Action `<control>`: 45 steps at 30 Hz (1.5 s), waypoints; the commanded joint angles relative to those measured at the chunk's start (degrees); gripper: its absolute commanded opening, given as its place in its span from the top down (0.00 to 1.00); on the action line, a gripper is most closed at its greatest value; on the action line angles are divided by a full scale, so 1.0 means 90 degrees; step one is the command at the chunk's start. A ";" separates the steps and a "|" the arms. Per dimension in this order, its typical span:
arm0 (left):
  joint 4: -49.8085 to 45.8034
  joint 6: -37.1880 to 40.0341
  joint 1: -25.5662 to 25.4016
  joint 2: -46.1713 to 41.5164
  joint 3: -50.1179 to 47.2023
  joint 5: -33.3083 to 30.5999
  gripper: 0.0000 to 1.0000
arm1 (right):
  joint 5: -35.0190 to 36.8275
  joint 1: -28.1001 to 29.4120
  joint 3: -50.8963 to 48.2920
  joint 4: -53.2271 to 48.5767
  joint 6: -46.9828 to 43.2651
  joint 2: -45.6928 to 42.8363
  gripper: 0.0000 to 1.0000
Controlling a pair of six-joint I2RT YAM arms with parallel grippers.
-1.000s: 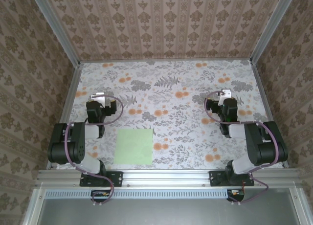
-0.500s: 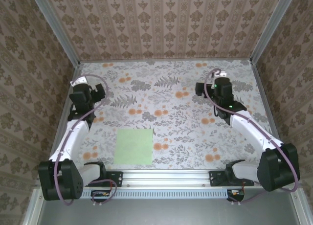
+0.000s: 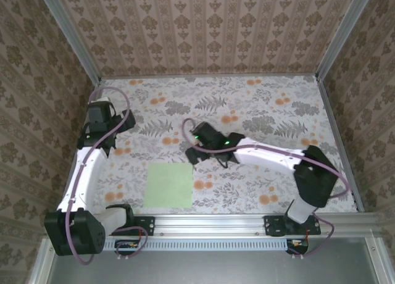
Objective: Fold a paper plane with a square sheet of paper (pick it up from the middle)
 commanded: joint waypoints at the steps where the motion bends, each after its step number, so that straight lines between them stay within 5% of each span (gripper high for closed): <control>1: -0.0424 -0.0122 0.0096 -0.0213 0.0259 0.0369 0.00 | 0.0277 0.0496 0.0603 -0.0806 -0.0480 0.0604 0.00; 9: -0.0459 -0.0129 0.0272 -0.0325 0.0168 0.0342 0.00 | 0.0318 0.1158 0.1756 -0.1406 -0.1032 0.1903 0.00; 25: -0.0429 -0.0190 0.0412 -0.0211 0.0122 0.0389 0.00 | 0.1115 0.1086 0.2621 -0.1921 -0.0974 0.3210 0.00; 34: -0.0443 -0.0199 0.0440 -0.0111 0.0132 0.0442 0.00 | 0.1685 0.0386 0.2116 -0.2111 -0.0247 0.3212 0.00; 45: -0.0438 -0.0236 0.0472 -0.0072 0.0110 0.0563 0.00 | 0.1840 -0.1509 0.0139 -0.2297 0.1270 0.1928 0.00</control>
